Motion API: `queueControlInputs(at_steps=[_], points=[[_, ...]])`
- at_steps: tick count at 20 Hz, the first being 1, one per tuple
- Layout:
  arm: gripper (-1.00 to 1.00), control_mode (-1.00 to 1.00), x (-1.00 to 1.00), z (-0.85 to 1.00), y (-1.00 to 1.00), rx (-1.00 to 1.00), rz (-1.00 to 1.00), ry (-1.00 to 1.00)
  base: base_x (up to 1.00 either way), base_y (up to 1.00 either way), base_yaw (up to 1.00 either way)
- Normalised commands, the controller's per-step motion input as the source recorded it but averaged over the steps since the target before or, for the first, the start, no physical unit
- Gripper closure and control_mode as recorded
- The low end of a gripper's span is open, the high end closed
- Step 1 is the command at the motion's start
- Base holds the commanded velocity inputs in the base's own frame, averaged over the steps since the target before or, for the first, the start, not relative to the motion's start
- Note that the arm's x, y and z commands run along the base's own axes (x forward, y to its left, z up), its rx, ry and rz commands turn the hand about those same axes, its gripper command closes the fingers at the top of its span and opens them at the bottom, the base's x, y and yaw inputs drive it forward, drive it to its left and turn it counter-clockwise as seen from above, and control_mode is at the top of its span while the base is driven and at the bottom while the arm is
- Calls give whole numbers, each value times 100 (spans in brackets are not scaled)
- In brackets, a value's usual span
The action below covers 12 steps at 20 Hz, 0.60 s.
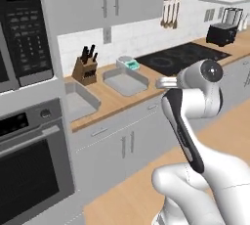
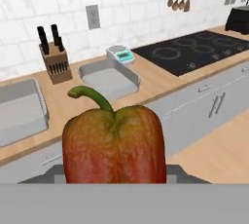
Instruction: Place one bell pepper and one chicken drumstick in each tupperware on the nearby counter, to pack two identical lunches.
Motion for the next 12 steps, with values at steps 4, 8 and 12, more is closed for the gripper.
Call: queueControlInputs(at_steps=[4,8,12], points=[[100,100,0,0,0,0,0,0,100,-23,27],[100,100,0,0,0,0,0,0,100,-19,64],[100,100,0,0,0,0,0,0,100,-24,64]])
